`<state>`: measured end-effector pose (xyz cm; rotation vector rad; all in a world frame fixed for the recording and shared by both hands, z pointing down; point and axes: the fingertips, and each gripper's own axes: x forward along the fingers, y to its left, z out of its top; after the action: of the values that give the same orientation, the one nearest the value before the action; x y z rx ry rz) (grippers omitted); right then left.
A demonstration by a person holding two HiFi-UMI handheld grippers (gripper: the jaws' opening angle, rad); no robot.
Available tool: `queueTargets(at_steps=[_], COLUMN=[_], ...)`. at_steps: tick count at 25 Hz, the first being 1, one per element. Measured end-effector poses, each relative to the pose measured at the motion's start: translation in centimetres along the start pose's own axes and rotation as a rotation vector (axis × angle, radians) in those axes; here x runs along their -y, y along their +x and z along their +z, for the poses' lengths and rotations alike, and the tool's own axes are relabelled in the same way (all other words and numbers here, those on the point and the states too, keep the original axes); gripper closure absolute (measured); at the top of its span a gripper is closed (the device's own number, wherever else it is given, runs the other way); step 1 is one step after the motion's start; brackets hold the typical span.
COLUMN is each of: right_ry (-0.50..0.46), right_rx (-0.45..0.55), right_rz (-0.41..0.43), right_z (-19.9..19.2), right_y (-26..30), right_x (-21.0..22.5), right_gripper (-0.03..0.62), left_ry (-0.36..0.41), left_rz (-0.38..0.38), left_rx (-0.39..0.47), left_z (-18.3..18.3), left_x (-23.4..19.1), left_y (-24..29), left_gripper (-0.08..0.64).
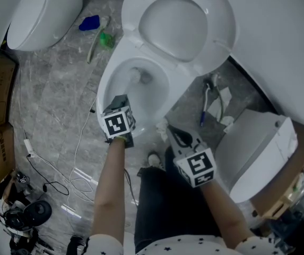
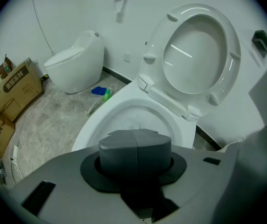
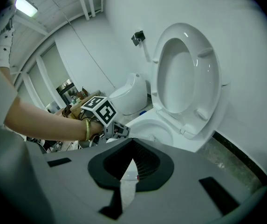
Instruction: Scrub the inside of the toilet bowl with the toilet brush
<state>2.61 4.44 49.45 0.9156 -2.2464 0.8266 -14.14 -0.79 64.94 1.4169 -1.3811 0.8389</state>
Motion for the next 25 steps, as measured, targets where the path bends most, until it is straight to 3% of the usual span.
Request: queueTargets(at_steps=[14,25], right_ry=[-0.003,-0.010], right_rx=[0.011,0.018], right_rz=[0.002,0.004], right_z=[0.3,0.4], right_y=[0.0,-0.3], right_x=[-0.4,-1.2], right_gripper=[0.586,0.586], left_ry=[-0.009,0.027], left_rz=[0.043,0.074], left_rx=[-0.034,-0.080], left_z=[-3.9,-7.2], left_x=[-1.5,-2.3], left_y=[-1.1,-2.2], left_gripper=[0.407,0.407])
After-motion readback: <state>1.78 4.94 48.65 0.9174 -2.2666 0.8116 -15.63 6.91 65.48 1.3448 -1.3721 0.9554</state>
